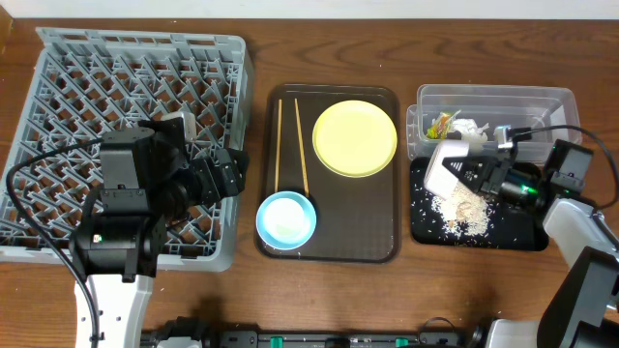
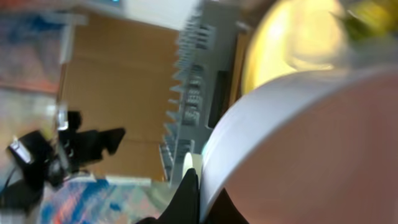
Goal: Sort waste into correct bins and load items into the dishwasher
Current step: 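Tip the white cup over the black tray to pour out rice, then carry the empty white cup with the right gripper toward the left gripper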
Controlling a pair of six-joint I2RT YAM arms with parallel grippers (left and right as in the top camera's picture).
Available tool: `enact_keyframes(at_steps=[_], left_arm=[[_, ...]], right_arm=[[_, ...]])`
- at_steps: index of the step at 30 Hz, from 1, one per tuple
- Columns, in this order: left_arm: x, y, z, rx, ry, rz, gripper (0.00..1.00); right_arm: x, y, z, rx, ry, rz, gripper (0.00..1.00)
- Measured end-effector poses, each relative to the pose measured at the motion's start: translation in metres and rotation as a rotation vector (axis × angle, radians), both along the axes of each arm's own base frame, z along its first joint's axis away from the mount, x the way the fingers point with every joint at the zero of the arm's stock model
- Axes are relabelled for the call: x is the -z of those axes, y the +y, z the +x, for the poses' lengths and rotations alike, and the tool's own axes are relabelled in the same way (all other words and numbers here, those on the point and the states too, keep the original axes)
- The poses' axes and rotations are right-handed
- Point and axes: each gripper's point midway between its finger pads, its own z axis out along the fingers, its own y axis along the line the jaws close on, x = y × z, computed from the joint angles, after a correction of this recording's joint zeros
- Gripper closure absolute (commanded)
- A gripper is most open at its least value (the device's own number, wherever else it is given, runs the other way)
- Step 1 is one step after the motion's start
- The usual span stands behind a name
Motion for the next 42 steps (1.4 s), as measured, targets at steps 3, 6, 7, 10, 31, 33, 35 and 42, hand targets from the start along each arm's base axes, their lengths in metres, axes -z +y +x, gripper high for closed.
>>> enact_keyframes(at_steps=[3,6,7,10,31,33,35,42], left_arm=[[0.0,0.0,0.0,0.0,0.0,0.0,0.04],[0.0,0.0,0.0,0.0,0.0,0.0,0.04],[0.0,0.0,0.0,0.0,0.0,0.0,0.04],[0.0,0.0,0.0,0.0,0.0,0.0,0.04],[0.0,0.0,0.0,0.0,0.0,0.0,0.04],[0.0,0.0,0.0,0.0,0.0,0.0,0.04],[0.0,0.0,0.0,0.0,0.001,0.0,0.04],[0.0,0.0,0.0,0.0,0.001,0.0,0.04]], right_arm=[[-0.008,0.004,0.001,-0.031,-0.084,-0.001,0.99],[-0.007,0.007,0.001,-0.029,-0.03,0.016,0.99],[-0.006,0.006,0.002,-0.021,-0.009,0.016,0.99],[-0.007,0.009,0.006,-0.02,-0.008,0.006,0.99],[0.028,0.194,-0.052,-0.335,-0.071,-0.934,0.99],[0.035,0.194,-0.062,-0.348,-0.101,-1.038,0.99],[0.041,0.193,-0.07,-0.363,-0.122,-1.115,0.99],[0.075,0.188,-0.07,-0.38,-0.099,-1.26,0.91]])
